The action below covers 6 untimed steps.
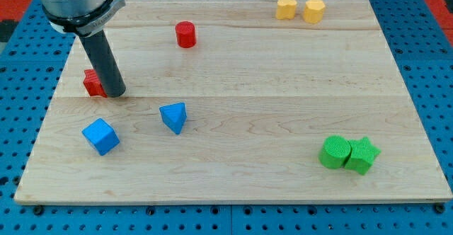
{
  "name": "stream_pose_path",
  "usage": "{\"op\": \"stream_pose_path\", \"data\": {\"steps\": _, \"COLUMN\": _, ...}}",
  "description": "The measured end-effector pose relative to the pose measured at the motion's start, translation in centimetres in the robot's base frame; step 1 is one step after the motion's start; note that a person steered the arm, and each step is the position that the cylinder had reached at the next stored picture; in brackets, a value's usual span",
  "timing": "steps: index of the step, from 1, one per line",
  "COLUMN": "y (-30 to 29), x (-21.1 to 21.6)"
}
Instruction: Push the blue triangle to the right of the blue cube
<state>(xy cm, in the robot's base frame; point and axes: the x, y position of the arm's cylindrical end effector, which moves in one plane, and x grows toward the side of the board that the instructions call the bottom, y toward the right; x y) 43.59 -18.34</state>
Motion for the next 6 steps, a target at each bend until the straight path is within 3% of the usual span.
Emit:
{"op": "stream_pose_path", "data": {"steps": 4, "y": 0.5, "x": -0.4}}
{"op": "stream_pose_path", "data": {"steps": 6, "y": 11.9, "x": 1.4}}
